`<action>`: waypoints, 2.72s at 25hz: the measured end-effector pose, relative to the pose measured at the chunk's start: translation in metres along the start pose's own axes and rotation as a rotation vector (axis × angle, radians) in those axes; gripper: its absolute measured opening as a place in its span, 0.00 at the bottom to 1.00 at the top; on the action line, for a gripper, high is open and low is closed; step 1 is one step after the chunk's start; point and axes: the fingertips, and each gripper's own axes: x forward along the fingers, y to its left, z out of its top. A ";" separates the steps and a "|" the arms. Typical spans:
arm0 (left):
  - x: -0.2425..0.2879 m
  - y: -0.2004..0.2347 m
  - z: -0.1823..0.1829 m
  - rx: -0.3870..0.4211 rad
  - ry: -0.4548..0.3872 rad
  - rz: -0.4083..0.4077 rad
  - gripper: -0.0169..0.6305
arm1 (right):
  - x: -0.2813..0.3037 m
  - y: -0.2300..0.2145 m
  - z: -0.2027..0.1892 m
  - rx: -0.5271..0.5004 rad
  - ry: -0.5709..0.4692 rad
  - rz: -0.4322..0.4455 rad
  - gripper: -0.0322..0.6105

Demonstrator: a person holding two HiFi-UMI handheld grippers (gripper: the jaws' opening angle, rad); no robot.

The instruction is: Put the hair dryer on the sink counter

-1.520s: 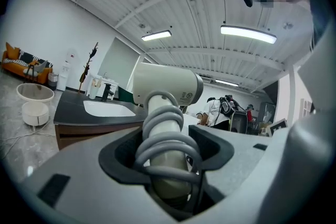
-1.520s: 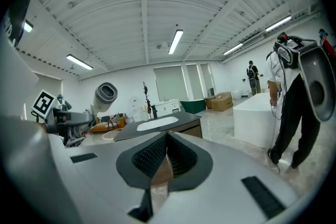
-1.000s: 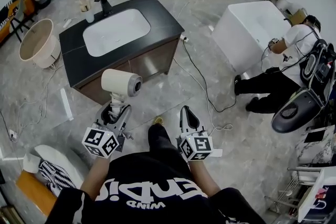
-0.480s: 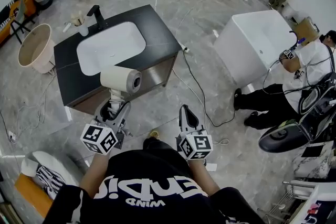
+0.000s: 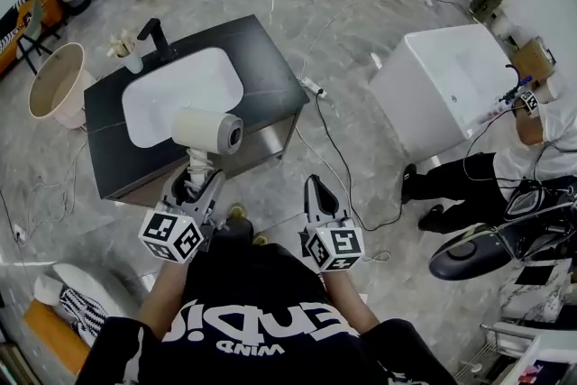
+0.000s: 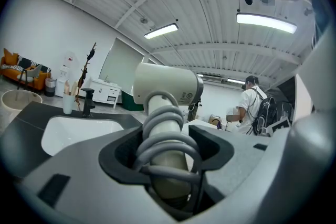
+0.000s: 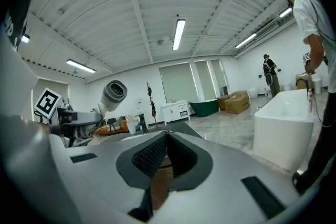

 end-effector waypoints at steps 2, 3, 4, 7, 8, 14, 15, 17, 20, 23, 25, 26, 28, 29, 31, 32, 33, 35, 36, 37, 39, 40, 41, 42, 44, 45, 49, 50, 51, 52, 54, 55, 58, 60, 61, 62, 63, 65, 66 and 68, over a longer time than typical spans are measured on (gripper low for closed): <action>0.013 0.007 0.001 0.001 0.000 0.007 0.43 | 0.012 -0.005 -0.003 0.006 0.008 0.005 0.09; 0.020 0.010 0.002 0.001 0.001 0.009 0.43 | 0.018 -0.008 -0.004 0.008 0.011 0.007 0.09; 0.027 0.014 0.003 0.000 0.002 0.011 0.43 | 0.024 -0.011 -0.005 0.008 0.014 0.008 0.09; 0.050 0.028 0.005 -0.002 0.014 0.017 0.43 | 0.046 -0.022 -0.005 0.008 0.020 0.004 0.09; 0.058 0.032 0.005 -0.003 0.020 0.018 0.43 | 0.054 -0.026 -0.004 0.009 0.021 0.001 0.09; 0.109 0.061 0.016 -0.017 0.038 0.022 0.43 | 0.101 -0.048 0.011 0.015 0.027 -0.019 0.09; 0.118 0.067 0.020 -0.017 0.041 0.021 0.43 | 0.111 -0.051 0.015 0.011 0.031 -0.023 0.09; 0.138 0.079 0.029 -0.015 0.048 0.017 0.43 | 0.132 -0.056 0.023 0.004 0.035 -0.031 0.09; 0.164 0.097 0.039 -0.019 0.055 0.011 0.43 | 0.161 -0.062 0.034 -0.006 0.035 -0.037 0.09; 0.188 0.112 0.046 -0.020 0.067 -0.003 0.43 | 0.188 -0.069 0.041 -0.012 0.036 -0.051 0.09; 0.203 0.121 0.051 -0.016 0.075 -0.018 0.43 | 0.205 -0.074 0.047 -0.012 0.034 -0.065 0.09; 0.211 0.125 0.054 -0.013 0.080 -0.026 0.43 | 0.214 -0.076 0.049 -0.011 0.032 -0.072 0.09; 0.224 0.132 0.058 -0.010 0.090 -0.040 0.43 | 0.228 -0.079 0.053 -0.009 0.030 -0.084 0.09; 0.229 0.136 0.058 -0.010 0.095 -0.045 0.43 | 0.233 -0.080 0.054 -0.008 0.030 -0.088 0.09; 0.240 0.142 0.060 -0.011 0.103 -0.054 0.43 | 0.244 -0.083 0.055 -0.004 0.030 -0.097 0.09; 0.246 0.145 0.060 -0.011 0.107 -0.058 0.43 | 0.249 -0.085 0.056 -0.001 0.030 -0.101 0.09; 0.252 0.147 0.061 -0.012 0.113 -0.059 0.43 | 0.254 -0.088 0.057 0.002 0.031 -0.104 0.09; 0.263 0.152 0.060 -0.017 0.126 -0.059 0.43 | 0.263 -0.092 0.059 0.006 0.035 -0.109 0.09; 0.267 0.154 0.060 -0.019 0.132 -0.059 0.43 | 0.266 -0.094 0.060 0.008 0.036 -0.110 0.09; 0.272 0.155 0.060 -0.020 0.137 -0.059 0.43 | 0.269 -0.096 0.062 0.009 0.037 -0.110 0.09; 0.280 0.155 0.059 -0.021 0.145 -0.060 0.43 | 0.274 -0.100 0.065 0.009 0.037 -0.108 0.09; 0.284 0.155 0.058 -0.022 0.149 -0.060 0.43 | 0.276 -0.103 0.067 0.009 0.037 -0.106 0.09; 0.288 0.155 0.057 -0.024 0.153 -0.058 0.43 | 0.279 -0.105 0.069 0.008 0.037 -0.102 0.09; 0.293 0.156 0.056 -0.029 0.157 -0.054 0.43 | 0.282 -0.107 0.071 0.007 0.037 -0.097 0.09; 0.301 0.159 0.052 -0.048 0.167 -0.041 0.43 | 0.287 -0.112 0.074 0.005 0.040 -0.084 0.09; 0.306 0.160 0.049 -0.058 0.172 -0.034 0.43 | 0.289 -0.114 0.074 0.005 0.044 -0.078 0.09; 0.324 0.167 0.038 -0.057 0.195 -0.009 0.43 | 0.297 -0.123 0.075 0.001 0.054 -0.059 0.09; 0.329 0.169 0.036 -0.054 0.200 -0.003 0.43 | 0.298 -0.125 0.075 -0.001 0.054 -0.055 0.09; 0.334 0.170 0.034 -0.052 0.206 0.002 0.43 | 0.299 -0.127 0.076 -0.001 0.055 -0.051 0.09; 0.339 0.172 0.031 -0.049 0.211 0.008 0.43 | 0.300 -0.128 0.076 -0.002 0.057 -0.047 0.09; 0.348 0.176 0.024 -0.046 0.224 0.020 0.43 | 0.301 -0.132 0.074 -0.002 0.064 -0.040 0.09; 0.352 0.178 0.020 -0.044 0.231 0.025 0.43 | 0.301 -0.133 0.074 -0.002 0.067 -0.036 0.09; 0.364 0.182 0.010 -0.042 0.252 0.036 0.43 | 0.305 -0.136 0.073 -0.008 0.073 -0.023 0.09; 0.372 0.184 0.004 -0.035 0.269 0.039 0.43 | 0.307 -0.139 0.074 -0.015 0.077 -0.015 0.09; 0.376 0.184 0.000 -0.032 0.279 0.041 0.43 | 0.309 -0.140 0.074 -0.018 0.078 -0.011 0.09; 0.380 0.185 -0.003 -0.030 0.290 0.042 0.43 | 0.310 -0.141 0.075 -0.020 0.077 -0.007 0.09; 0.383 0.186 -0.007 -0.029 0.302 0.045 0.43 | 0.311 -0.142 0.076 -0.020 0.077 -0.005 0.09; 0.390 0.189 -0.016 -0.021 0.329 0.050 0.43 | 0.313 -0.144 0.078 -0.021 0.076 -0.001 0.09; 0.393 0.190 -0.021 -0.016 0.344 0.053 0.43 | 0.314 -0.145 0.079 -0.021 0.077 0.000 0.09; 0.399 0.193 -0.031 -0.004 0.373 0.060 0.43 | 0.314 -0.148 0.079 -0.021 0.079 0.002 0.09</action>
